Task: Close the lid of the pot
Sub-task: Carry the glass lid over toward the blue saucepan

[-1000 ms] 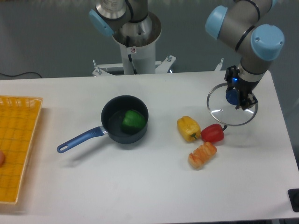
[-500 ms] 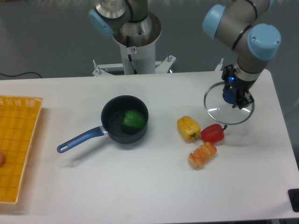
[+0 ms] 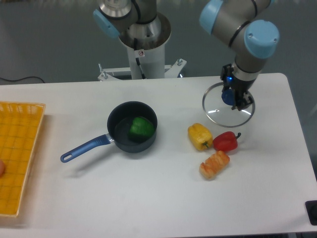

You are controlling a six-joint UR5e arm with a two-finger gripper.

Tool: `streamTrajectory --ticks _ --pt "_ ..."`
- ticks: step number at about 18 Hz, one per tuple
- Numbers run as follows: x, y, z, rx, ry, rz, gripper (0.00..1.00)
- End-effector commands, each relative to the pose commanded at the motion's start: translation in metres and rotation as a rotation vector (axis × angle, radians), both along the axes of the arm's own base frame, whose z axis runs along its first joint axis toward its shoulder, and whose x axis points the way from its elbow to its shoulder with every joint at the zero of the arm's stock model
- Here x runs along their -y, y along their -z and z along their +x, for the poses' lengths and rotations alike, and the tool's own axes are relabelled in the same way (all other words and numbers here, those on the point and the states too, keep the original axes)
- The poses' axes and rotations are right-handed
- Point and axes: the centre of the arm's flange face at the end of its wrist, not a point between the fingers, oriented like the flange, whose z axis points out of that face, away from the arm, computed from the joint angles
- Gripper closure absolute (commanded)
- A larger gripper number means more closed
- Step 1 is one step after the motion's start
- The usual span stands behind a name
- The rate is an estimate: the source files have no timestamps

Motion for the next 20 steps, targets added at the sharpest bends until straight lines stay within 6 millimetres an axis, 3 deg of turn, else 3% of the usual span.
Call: streamTrajectory --ticks 9,20 --pt "-0.071 -0.009 0.066 -0.011 -0.088 0.011 0.42" --pt "-0.091 -0.003 0.129 0.013 -0.136 0.03 0.42"
